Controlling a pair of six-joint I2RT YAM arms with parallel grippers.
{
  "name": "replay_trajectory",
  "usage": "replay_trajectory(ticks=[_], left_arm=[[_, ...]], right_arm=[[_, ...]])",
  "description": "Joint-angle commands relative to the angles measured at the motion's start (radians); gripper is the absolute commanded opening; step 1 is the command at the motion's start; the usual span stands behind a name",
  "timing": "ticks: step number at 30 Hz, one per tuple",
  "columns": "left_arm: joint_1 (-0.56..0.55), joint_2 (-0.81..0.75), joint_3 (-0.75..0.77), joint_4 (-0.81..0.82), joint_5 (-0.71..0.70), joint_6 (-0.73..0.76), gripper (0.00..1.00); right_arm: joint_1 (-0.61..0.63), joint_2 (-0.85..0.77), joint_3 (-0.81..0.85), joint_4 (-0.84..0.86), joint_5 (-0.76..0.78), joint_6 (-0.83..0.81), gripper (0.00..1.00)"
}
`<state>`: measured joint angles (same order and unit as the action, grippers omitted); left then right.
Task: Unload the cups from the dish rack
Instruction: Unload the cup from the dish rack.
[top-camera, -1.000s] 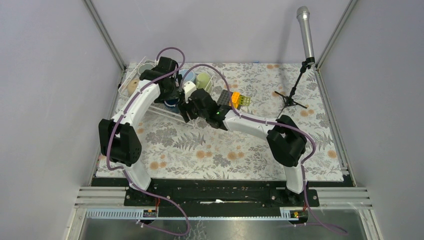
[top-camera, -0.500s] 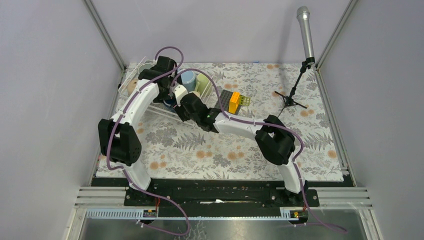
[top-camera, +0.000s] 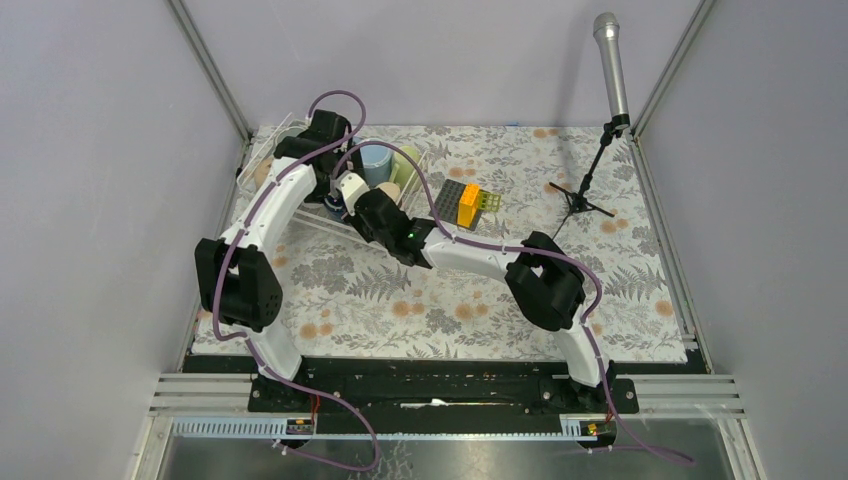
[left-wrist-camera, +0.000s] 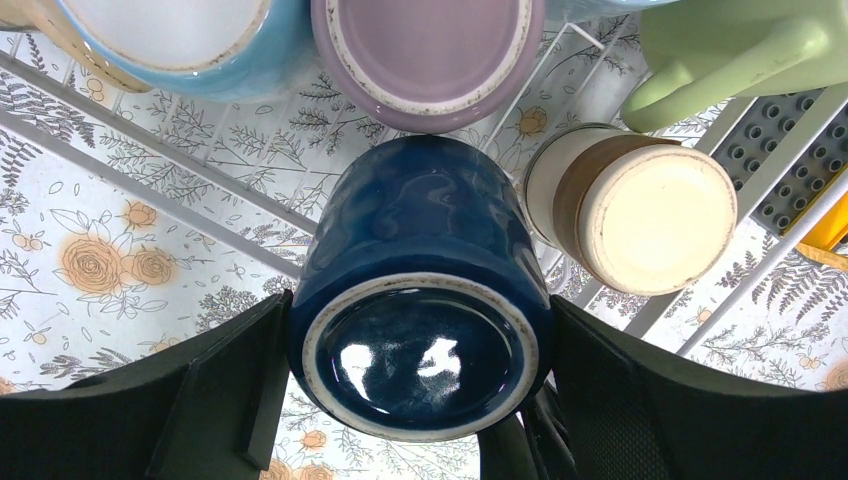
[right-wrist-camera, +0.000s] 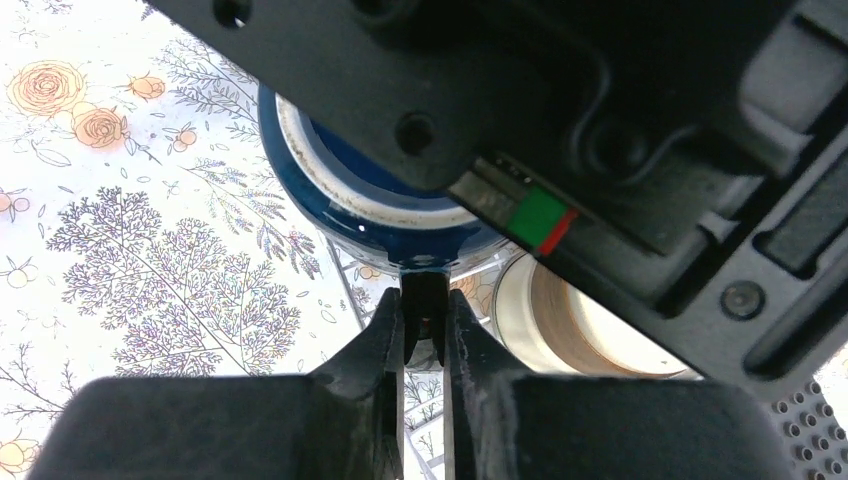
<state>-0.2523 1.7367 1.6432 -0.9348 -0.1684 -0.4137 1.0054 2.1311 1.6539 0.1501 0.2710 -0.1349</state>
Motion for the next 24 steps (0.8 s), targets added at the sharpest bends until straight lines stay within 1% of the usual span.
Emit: replay_trajectory(ticks=[1,3,6,9,11,14,19,24], left_arm=[[0.000,-0.022,0.062,-0.009,0.022,-0.026,0.24],[0.004,-0.025,0.064,-0.003,0.028,-0.030,0.34],[0.008,-0.034,0.060,0.018,0.041,-0.042,0.54],[0.010,-0.028,0.081,0.027,0.058,-0.056,0.71],[0.011,-0.029,0.092,0.037,0.065,-0.067,0.85],[0.012,-0.035,0.113,0.049,0.068,-0.083,0.98],[0.016,-0.032,0.152,0.048,0.081,-0.108,0.99],[0.032,-0.042,0.181,0.067,0.065,-0.140,0.99]], right_arm=[[0.010,-0.015,0.037,0.065,0.041,0.009,0.00],[0.010,-0.033,0.020,0.080,0.052,0.010,0.00],[0.010,-0.057,-0.007,0.101,0.056,0.019,0.00],[0.009,-0.073,-0.024,0.118,0.055,0.032,0.00],[0.009,-0.082,-0.036,0.129,0.050,0.037,0.00],[0.010,-0.093,-0.044,0.137,0.050,0.043,0.00],[0.010,-0.116,-0.061,0.151,0.053,0.043,0.00],[0.010,-0.134,-0.067,0.159,0.069,0.045,0.00]])
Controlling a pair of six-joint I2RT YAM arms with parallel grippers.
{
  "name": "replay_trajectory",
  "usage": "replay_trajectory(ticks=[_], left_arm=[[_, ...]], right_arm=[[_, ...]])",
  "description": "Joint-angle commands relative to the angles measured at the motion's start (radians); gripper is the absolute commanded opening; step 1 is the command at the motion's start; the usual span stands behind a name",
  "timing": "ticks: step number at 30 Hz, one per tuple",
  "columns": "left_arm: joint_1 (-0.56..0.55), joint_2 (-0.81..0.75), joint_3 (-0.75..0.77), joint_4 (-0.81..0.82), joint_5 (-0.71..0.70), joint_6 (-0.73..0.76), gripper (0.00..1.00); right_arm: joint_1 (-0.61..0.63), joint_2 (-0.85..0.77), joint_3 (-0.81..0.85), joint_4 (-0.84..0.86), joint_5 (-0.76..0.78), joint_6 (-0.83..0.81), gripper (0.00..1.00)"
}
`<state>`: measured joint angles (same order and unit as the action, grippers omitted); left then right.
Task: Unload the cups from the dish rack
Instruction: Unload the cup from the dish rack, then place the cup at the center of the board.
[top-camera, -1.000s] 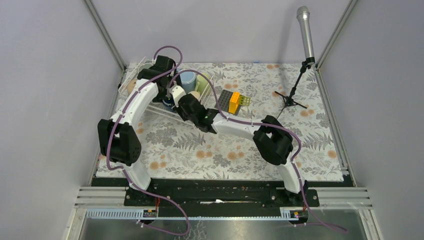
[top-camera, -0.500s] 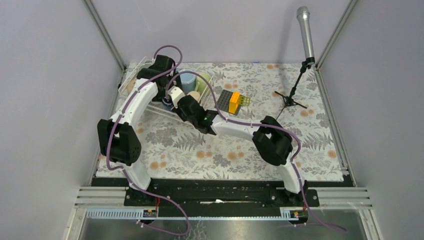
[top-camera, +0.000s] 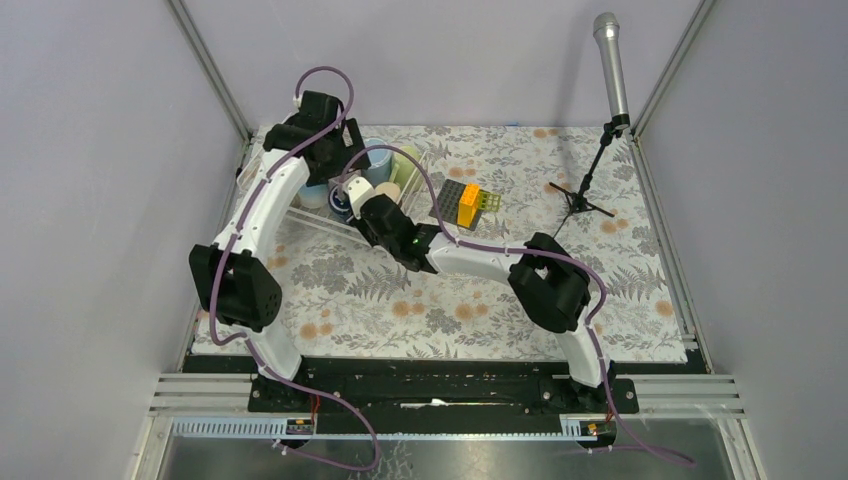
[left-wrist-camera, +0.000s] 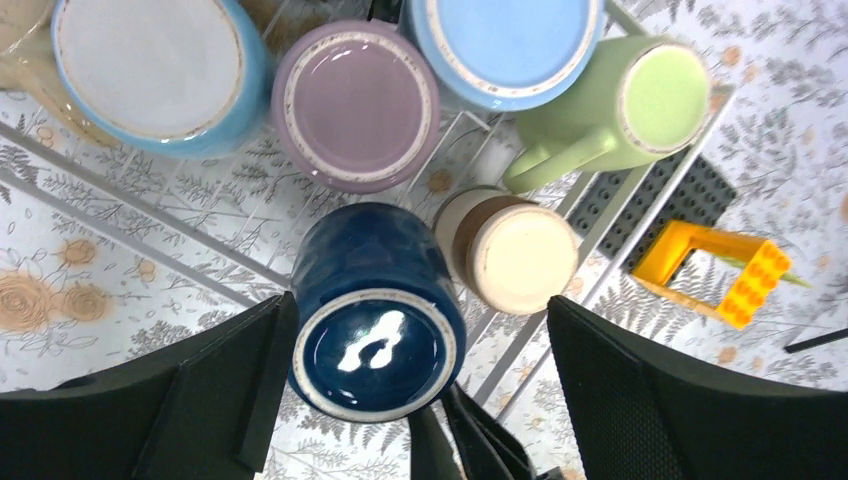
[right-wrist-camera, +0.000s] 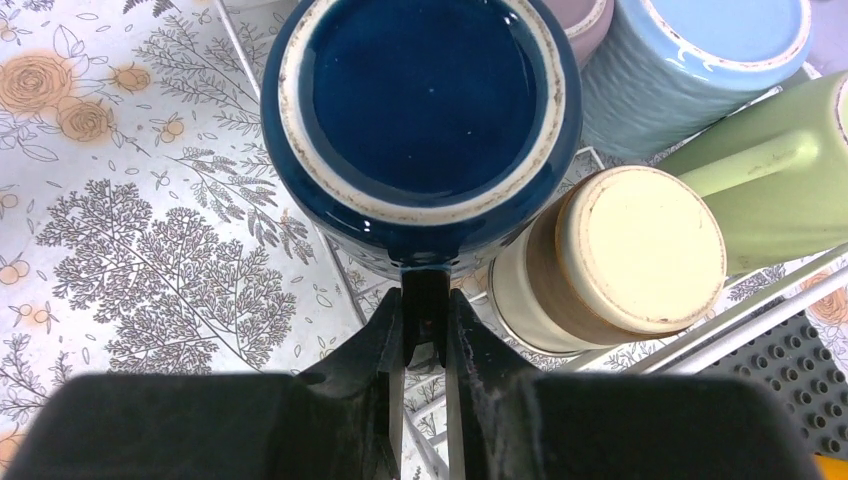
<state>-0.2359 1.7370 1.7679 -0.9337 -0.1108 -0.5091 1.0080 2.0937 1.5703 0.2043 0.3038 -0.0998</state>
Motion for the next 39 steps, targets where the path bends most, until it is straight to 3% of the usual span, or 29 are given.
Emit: replay_trajectory(ticks=[1,9,16,19,22,33,36,39], left_arm=[[0.023,-0.049,0.060,0.077,0.009,-0.053,0.99],[0.086,-0.072,0.193,0.123,0.040,-0.091,0.99],[0.113,-0.195,0.170,0.212,0.069,-0.148,0.99],[0.116,-0.283,0.094,0.286,0.102,-0.175,0.99],[0.120,-0.395,-0.014,0.389,0.262,-0.184,0.99],[0.142,-0.559,-0.296,0.582,0.559,-0.261,0.95],[0.157,-0.562,-0.424,0.730,0.682,-0.363,0.91],[0.165,-0.547,-0.566,1.013,0.810,-0.511,0.86]], right_arm=[[0.007,-0.102,0.018,0.102,0.040,0.015,0.00],[0.006,-0.137,0.109,0.022,0.023,0.090,0.00],[-0.002,-0.173,0.167,-0.034,-0.013,0.172,0.00],[-0.016,-0.199,0.189,-0.063,-0.040,0.222,0.00],[-0.062,-0.260,0.186,-0.092,-0.117,0.305,0.00],[-0.239,-0.461,0.087,-0.177,-0.244,0.537,0.00],[-0.260,-0.524,0.050,-0.180,-0.250,0.559,0.00],[-0.278,-0.570,0.025,-0.189,-0.258,0.582,0.00]])
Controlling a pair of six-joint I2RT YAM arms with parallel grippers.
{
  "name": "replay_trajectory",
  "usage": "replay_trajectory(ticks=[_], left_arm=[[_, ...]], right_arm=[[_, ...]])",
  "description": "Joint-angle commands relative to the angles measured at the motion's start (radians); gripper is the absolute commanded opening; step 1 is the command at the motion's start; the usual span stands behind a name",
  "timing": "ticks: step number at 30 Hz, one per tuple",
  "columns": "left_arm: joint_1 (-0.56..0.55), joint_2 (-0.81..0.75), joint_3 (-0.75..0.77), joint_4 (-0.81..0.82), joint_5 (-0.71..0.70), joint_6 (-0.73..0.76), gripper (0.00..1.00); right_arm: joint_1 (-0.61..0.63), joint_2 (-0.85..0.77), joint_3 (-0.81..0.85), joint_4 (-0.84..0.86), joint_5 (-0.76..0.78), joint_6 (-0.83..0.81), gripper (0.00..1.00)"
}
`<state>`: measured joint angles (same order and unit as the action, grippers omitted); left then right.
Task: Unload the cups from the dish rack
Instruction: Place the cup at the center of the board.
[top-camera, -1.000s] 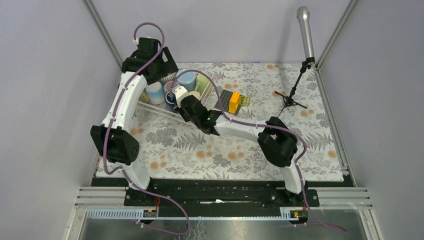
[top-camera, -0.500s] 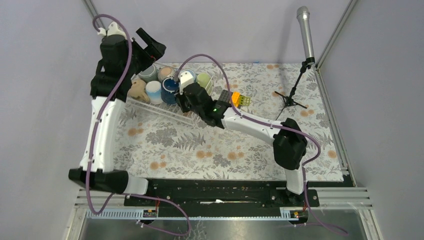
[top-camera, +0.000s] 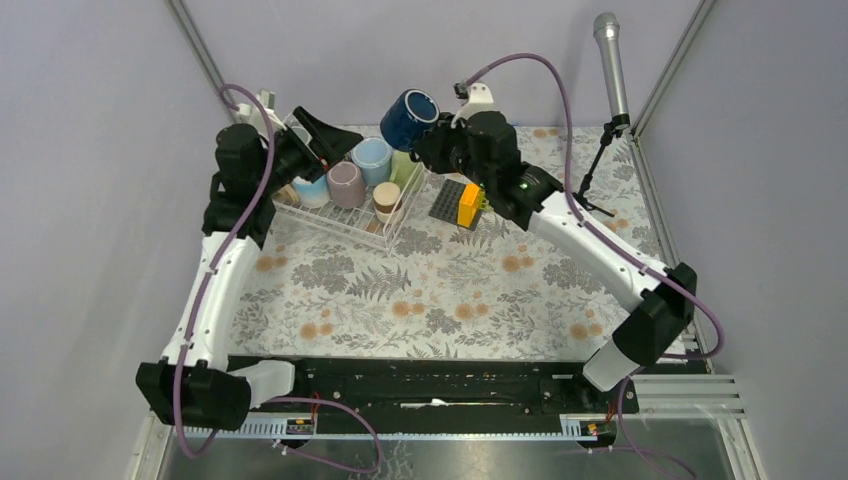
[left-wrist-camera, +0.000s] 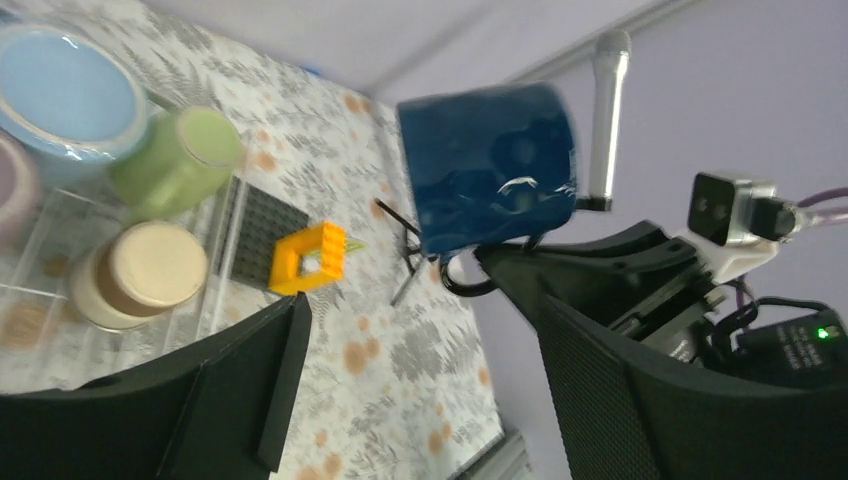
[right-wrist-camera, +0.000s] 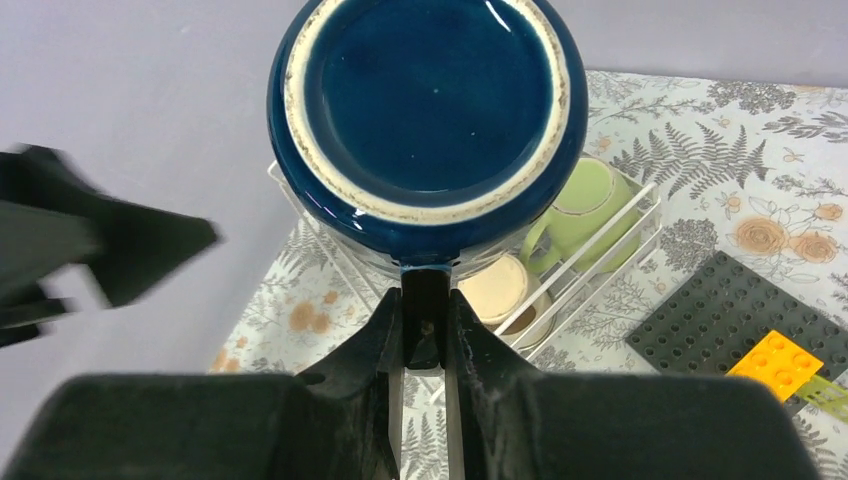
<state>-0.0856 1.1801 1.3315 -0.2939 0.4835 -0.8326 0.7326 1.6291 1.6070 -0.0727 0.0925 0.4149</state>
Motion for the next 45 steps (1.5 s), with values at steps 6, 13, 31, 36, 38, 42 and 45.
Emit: replay_trajectory(ticks=[6,13,31,36,38,42,45], left_arm=[[0.015,0.093,-0.348,1.023,0.333,-0.547,0.84],[-0.001,0.200,-0.420,1.484,0.321,-0.832,0.81],[-0.075,0.243,-0.354,1.243,0.313,-0.688,0.79],[-0.077,0.238,-0.350,1.200,0.310,-0.659,0.79],[-0.081,0.248,-0.344,1.220,0.311,-0.673,0.79],[-0.097,0.278,-0.327,1.347,0.305,-0.750,0.79],[-0.110,0.306,-0.315,1.450,0.296,-0.818,0.77]], right_arm=[[-0.061,-0.167,-0.059,0.095,-0.156,0.170,0.00],[-0.093,-0.187,-0.106,0.156,-0.255,0.272,0.00],[-0.115,-0.269,-0.204,0.220,-0.236,0.340,0.00],[-0.115,-0.273,-0.206,0.227,-0.248,0.341,0.00],[-0.115,-0.264,-0.205,0.240,-0.275,0.355,0.00],[-0.116,-0.252,-0.215,0.278,-0.327,0.397,0.00],[-0.115,-0.249,-0.222,0.306,-0.361,0.424,0.00]])
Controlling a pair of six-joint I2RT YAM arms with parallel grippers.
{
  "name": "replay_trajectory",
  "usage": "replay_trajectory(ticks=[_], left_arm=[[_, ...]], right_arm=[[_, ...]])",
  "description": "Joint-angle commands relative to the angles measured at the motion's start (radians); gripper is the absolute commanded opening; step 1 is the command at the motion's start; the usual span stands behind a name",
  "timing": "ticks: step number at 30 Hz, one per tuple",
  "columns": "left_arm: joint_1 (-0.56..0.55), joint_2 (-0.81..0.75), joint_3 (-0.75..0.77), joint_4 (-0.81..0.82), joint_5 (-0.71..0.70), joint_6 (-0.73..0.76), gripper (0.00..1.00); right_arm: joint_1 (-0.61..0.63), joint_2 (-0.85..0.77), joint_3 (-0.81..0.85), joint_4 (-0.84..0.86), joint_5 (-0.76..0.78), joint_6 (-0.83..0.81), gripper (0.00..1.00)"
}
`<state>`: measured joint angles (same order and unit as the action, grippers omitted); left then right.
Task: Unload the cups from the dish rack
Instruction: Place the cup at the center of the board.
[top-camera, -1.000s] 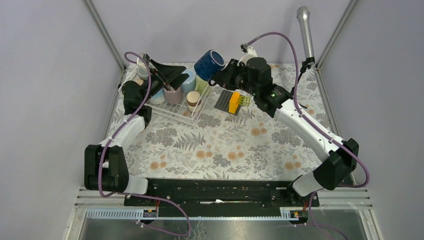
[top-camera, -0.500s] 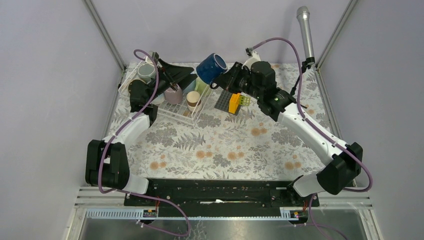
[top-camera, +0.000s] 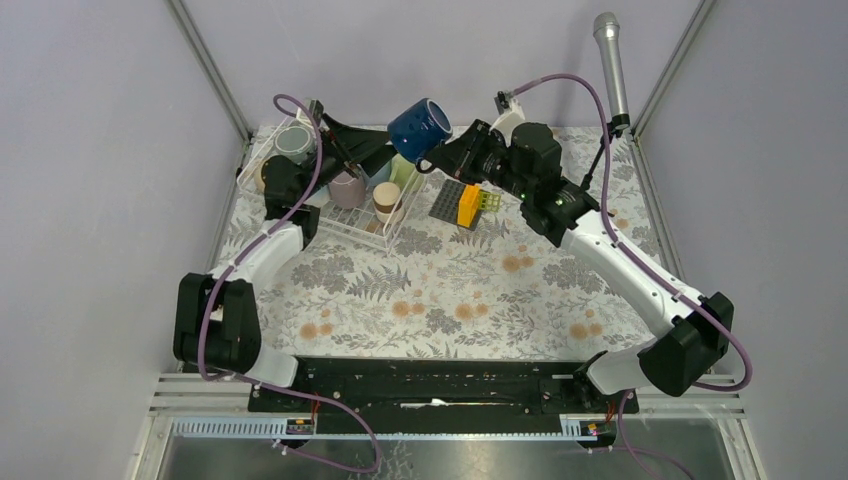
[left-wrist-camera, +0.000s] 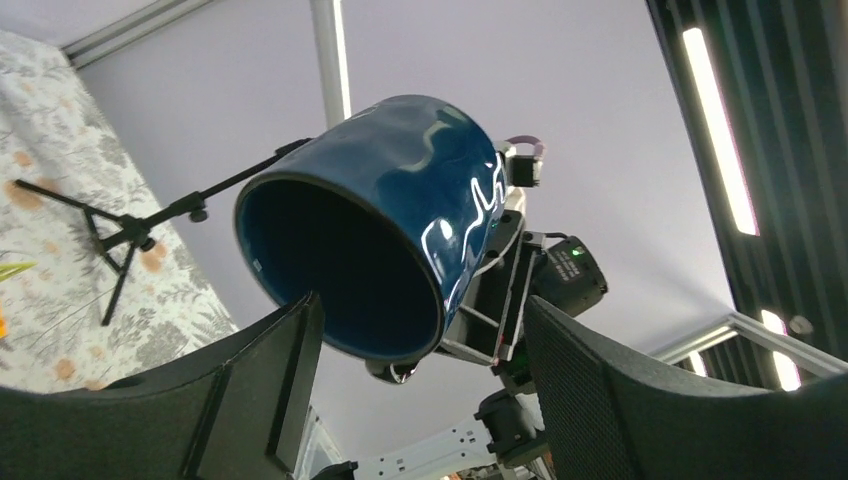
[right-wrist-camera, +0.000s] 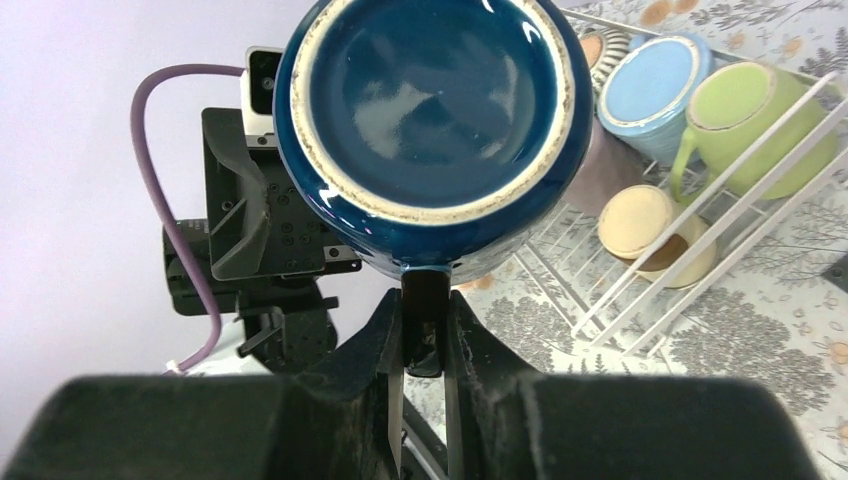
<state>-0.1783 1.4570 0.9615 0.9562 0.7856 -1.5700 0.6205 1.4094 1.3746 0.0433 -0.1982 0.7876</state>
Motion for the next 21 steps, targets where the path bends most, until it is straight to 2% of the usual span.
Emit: replay_trajectory(ticks=[1,4,9,15,19,20,21], left_arm=[[-0.024,0.035,0.061,0.215,-0.008,-0.094,0.76],[-0.045,0.057,0.072,0.257,-0.017,-0.126,0.72],[-0.064,0.085,0.073,0.379,-0.039,-0.218,0.57],[-0.084,0.079,0.082,0.386,-0.047,-0.235,0.47],[-0.095,0.079,0.086,0.371,-0.046,-0.228,0.32],[-0.098,0.078,0.088,0.360,-0.044,-0.221,0.26],[-0.103,0.078,0.090,0.348,-0.043,-0.212,0.17]], right_arm=[[-0.003,-0.029,0.004,0.208,-0.083,0.061,0.00],[-0.004,-0.032,-0.014,0.250,-0.119,0.091,0.00],[-0.015,-0.046,-0.074,0.346,-0.165,0.162,0.00],[-0.022,-0.062,-0.114,0.415,-0.186,0.195,0.00],[-0.023,-0.071,-0.134,0.425,-0.185,0.199,0.00],[-0.023,-0.073,-0.136,0.425,-0.185,0.198,0.00],[-0.023,-0.075,-0.139,0.425,-0.185,0.197,0.00]])
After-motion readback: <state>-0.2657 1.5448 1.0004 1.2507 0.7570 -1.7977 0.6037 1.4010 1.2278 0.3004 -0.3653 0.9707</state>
